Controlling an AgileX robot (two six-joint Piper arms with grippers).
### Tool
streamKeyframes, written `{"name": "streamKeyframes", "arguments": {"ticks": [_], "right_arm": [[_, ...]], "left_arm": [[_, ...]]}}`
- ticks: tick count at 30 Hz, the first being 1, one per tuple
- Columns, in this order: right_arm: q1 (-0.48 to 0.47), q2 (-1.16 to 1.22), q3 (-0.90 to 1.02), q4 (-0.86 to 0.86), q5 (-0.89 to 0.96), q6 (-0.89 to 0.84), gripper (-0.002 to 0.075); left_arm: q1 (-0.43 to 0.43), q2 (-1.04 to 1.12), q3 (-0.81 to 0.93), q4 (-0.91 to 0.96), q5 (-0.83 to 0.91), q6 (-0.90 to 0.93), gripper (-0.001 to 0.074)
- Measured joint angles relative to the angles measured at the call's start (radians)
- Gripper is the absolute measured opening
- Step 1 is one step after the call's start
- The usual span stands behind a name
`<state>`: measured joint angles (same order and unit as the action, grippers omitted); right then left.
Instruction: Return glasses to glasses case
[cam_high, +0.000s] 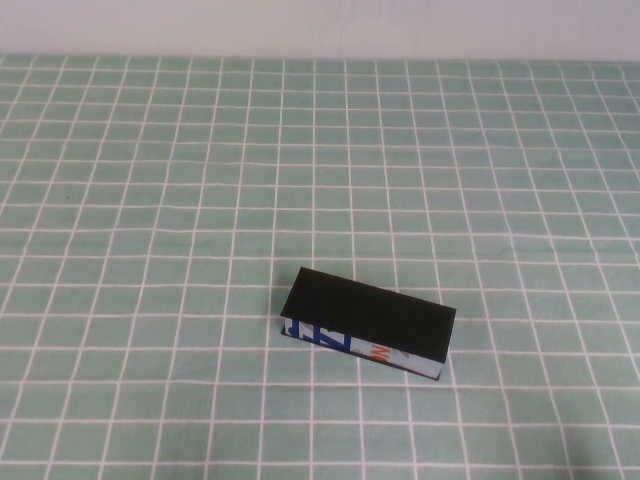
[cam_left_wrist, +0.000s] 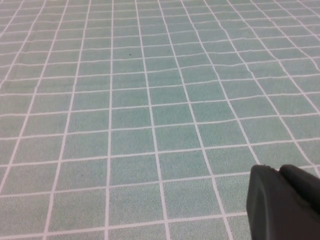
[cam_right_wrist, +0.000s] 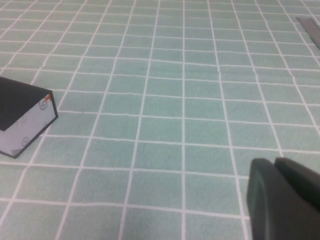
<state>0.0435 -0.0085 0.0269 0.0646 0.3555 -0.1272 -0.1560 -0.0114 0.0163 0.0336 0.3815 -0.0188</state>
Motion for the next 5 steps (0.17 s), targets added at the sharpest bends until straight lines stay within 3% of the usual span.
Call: {"name": "streamKeyframes", "arguments": {"ticks": [5], "right_arm": [[0.0, 0.0, 0.0, 0.0, 0.0, 0.0, -0.0013]], "left_arm": [[0.0, 0.0, 0.0, 0.0, 0.0, 0.0, -0.0002]]}}
